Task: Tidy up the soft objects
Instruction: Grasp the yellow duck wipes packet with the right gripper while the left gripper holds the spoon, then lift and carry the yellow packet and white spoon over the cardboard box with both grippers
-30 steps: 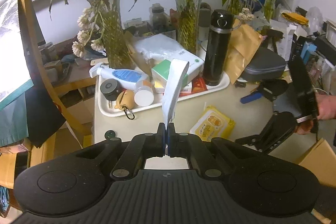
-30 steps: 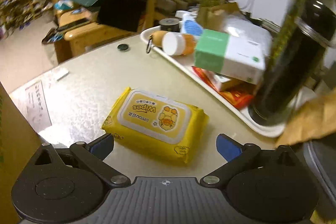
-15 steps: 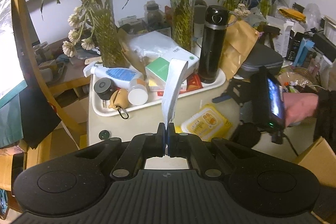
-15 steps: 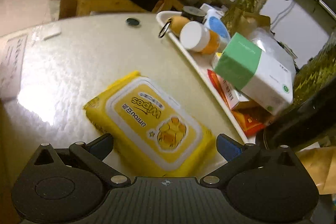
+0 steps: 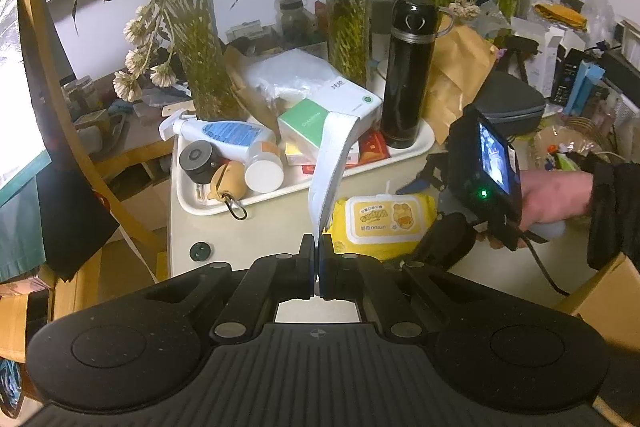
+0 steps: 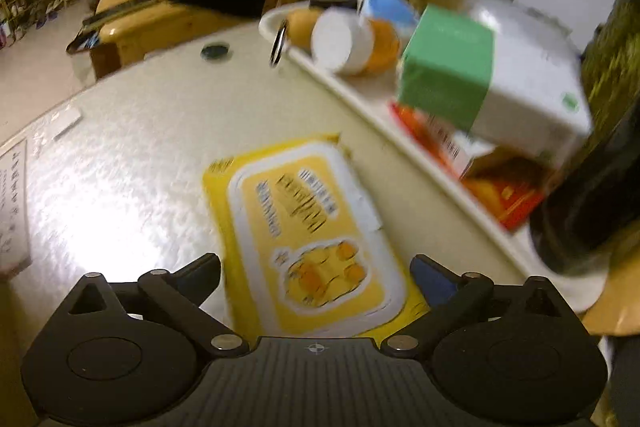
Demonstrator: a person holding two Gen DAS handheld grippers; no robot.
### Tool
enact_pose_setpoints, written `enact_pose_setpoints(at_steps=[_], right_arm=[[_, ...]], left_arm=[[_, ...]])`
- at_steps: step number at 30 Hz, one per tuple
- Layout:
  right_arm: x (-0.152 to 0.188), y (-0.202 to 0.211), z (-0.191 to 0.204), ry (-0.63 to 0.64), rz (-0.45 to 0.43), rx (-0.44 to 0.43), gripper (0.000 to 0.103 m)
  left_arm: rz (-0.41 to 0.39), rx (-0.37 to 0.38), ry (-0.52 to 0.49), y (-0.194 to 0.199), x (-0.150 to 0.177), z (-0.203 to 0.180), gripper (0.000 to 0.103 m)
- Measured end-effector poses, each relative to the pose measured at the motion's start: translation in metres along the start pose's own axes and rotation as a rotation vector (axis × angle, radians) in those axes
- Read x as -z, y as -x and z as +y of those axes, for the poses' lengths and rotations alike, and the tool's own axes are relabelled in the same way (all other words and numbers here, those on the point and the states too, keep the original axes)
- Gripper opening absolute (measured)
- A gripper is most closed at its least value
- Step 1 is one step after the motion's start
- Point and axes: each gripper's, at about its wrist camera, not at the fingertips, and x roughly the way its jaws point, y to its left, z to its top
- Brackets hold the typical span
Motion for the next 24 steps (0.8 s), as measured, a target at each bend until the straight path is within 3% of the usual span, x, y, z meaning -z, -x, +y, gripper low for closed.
enact_pose_setpoints(at_steps=[5,9,11,16,24], right_arm=[[0.0,0.003,0.01,0.032,0.047,-0.085,0.099],[-0.002,-0.002,0.016,0.046,0.006,0.033,0.099],[-0.003,-0.002,0.014,0.029,-0.022,0.043,0.097],[-0.002,0.0,0.012,0.0,-0.051,0.01,0.076],[-0.006,0.01,0.003,-0.058,-0.06,0.031,0.066]], left_arm=[[0.0,0.012,-0.01,0.0,-0.001,-0.002,0.002],[0.003,0.011,-0.01,-0.001,-0.001,-0.002,0.002],[0.006,0.009,-0.008,-0.002,-0.001,-0.001,0.002],[0.013,0.014,-0.007,-0.002,0.0,0.0,0.002],[0.009,0.023,-0.005,0.0,0.0,0.0,0.002]])
